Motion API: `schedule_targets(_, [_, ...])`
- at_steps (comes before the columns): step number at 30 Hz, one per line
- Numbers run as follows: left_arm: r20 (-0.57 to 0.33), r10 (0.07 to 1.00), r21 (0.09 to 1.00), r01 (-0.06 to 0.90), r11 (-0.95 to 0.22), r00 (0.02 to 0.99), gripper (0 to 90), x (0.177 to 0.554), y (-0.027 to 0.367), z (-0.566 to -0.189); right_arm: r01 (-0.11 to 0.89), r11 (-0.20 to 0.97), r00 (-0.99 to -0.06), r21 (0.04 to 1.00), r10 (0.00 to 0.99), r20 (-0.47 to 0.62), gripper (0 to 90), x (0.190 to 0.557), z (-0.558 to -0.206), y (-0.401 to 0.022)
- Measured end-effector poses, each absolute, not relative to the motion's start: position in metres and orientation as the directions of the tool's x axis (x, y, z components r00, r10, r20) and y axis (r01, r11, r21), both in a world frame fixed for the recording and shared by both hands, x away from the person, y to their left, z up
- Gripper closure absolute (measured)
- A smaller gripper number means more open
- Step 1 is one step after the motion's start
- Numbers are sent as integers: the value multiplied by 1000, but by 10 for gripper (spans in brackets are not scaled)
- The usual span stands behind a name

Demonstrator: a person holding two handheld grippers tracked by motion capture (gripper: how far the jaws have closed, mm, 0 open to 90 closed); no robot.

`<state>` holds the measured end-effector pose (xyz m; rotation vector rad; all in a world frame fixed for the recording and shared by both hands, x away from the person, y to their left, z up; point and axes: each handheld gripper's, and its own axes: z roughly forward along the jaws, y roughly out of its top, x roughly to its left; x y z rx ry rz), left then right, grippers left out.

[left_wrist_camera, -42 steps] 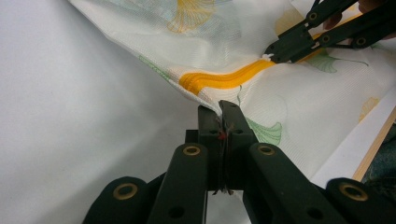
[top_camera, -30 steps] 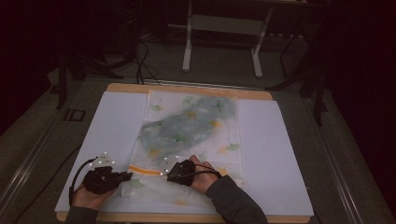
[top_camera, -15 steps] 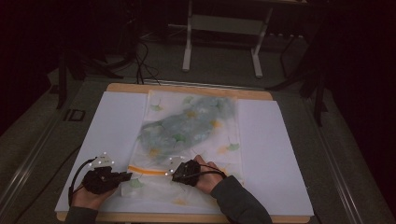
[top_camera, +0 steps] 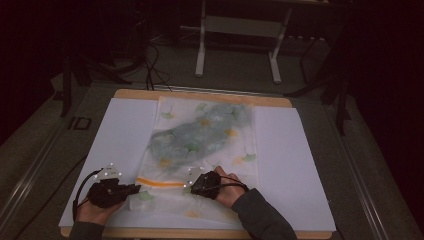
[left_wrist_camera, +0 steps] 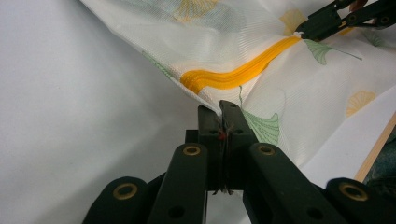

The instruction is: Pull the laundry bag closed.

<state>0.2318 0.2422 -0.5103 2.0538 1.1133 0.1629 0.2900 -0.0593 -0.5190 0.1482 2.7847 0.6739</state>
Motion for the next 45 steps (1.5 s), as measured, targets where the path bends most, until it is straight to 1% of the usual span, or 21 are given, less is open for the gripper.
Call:
schedule_targets(21, [-238, 757, 686, 657, -313, 609, 887, 232, 243, -510, 33, 898, -952, 438, 162, -260, 900, 287, -518, -76])
schedule_targets(45, [-237, 760, 683, 660, -312, 605, 888, 231, 245, -510, 60, 905, -943, 420, 189, -273, 900, 284, -518, -105])
